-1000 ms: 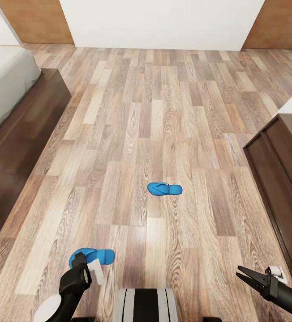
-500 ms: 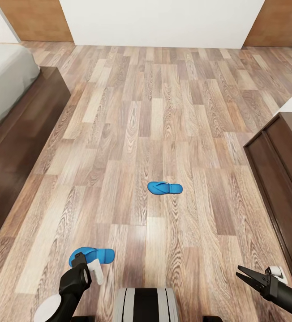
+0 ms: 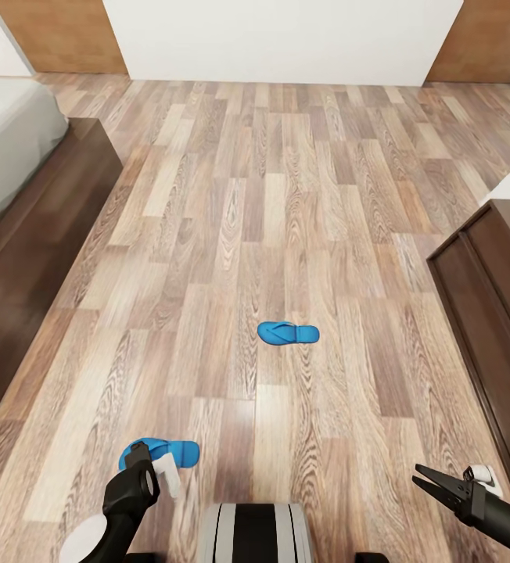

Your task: In the bedroom, move the book from the bed onto either nightstand, and place the two sandals side by side next to the bed.

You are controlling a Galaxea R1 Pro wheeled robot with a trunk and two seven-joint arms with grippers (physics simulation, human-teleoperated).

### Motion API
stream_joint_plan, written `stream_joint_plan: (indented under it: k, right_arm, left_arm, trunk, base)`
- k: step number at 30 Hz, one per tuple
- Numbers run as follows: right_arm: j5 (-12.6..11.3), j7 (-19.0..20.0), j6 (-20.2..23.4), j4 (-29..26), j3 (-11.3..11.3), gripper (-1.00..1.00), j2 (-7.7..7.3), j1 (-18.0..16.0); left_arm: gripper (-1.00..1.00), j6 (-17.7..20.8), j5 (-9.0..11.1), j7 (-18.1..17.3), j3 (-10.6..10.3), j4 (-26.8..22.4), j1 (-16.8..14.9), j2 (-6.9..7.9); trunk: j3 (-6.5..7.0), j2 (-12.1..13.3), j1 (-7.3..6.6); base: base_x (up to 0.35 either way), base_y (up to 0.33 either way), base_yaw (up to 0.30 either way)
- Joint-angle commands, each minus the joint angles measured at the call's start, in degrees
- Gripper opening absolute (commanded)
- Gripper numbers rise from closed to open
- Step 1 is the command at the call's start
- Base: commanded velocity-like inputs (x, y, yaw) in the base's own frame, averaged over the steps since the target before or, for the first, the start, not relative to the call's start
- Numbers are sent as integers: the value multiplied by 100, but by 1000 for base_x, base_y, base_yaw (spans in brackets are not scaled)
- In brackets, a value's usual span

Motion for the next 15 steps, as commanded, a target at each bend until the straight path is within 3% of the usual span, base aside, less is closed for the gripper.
stream_joint_plan:
  k: [1, 6, 15]
  right_arm:
    - [-21, 3, 38, 1, -2, 100, -1, -1]
    - [-21, 3, 38, 2, 0, 100, -1, -2]
    - [-21, 6, 38, 3, -3, 100, -1, -2]
  left_arm:
    - [100, 17, -44, -42, -5, -7, -1, 0]
    - [100, 15, -44, -42, -6, -7, -1, 2]
    - [100, 8, -44, -42, -7, -7, -1, 8]
  trunk:
    - [-4, -1, 1]
    - [-4, -1, 1]
    - [-4, -1, 1]
  base:
    - [255, 0, 0]
    - [158, 0, 0]
    - [30, 0, 0]
